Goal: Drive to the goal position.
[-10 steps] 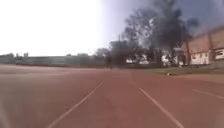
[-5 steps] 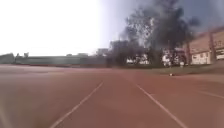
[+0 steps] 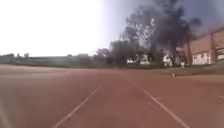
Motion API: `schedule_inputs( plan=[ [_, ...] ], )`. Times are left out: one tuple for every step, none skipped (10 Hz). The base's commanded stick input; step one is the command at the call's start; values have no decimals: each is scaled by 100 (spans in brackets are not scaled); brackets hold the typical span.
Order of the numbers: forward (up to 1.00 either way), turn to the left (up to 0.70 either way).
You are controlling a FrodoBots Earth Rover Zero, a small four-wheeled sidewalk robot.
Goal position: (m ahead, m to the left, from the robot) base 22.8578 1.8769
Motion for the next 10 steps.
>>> schedule_inputs(
  plan=[
    [70,0],
    [70,0],
    [70,0],
    [70,0],
    [70,0],
    [70,0],
    [70,0],
    [70,0],
    [70,0],
    [70,0]
  ],
)
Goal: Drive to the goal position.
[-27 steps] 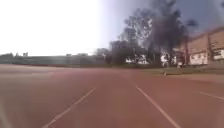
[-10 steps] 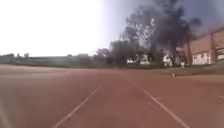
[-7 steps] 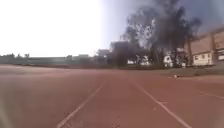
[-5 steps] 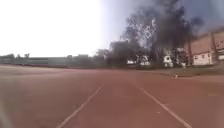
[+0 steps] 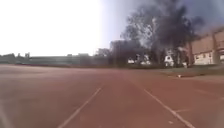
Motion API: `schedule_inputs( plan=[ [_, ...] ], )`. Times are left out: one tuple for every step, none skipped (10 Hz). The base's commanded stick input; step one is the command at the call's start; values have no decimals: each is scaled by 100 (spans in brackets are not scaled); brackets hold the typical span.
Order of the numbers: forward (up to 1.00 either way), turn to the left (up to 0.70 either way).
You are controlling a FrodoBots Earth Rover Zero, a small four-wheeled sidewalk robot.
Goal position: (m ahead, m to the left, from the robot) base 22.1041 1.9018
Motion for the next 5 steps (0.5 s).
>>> schedule_inputs(
  plan=[
    [70,0],
    [70,0],
    [70,0],
    [70,0],
    [70,0]
  ],
)
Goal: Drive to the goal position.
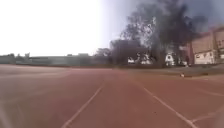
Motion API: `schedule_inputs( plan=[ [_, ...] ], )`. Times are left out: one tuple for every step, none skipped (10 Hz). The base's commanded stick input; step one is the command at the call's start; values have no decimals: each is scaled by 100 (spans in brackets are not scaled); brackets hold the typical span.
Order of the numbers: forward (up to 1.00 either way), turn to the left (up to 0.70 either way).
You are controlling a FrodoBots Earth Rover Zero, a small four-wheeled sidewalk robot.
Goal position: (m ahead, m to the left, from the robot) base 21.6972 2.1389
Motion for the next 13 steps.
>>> schedule_inputs(
  plan=[
    [70,0],
    [70,0],
    [70,0],
    [70,0],
    [70,0],
    [70,0],
    [70,0],
    [70,0],
    [70,0],
    [70,0],
    [70,0],
    [70,0],
    [70,0]
  ],
)
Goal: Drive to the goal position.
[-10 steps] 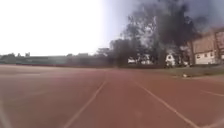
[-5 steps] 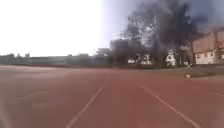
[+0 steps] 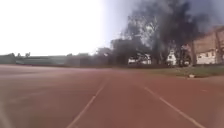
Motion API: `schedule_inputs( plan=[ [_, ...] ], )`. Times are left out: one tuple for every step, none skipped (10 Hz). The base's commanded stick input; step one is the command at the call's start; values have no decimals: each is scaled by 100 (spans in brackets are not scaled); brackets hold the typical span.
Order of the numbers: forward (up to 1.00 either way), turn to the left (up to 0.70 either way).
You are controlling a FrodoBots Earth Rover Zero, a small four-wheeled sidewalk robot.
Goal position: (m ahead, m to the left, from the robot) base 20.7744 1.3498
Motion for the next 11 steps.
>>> schedule_inputs(
  plan=[
    [70,0],
    [70,0],
    [70,0],
    [70,0],
    [70,0],
    [70,0],
    [70,0],
    [70,0],
    [70,0],
    [70,0],
    [70,0]
  ],
)
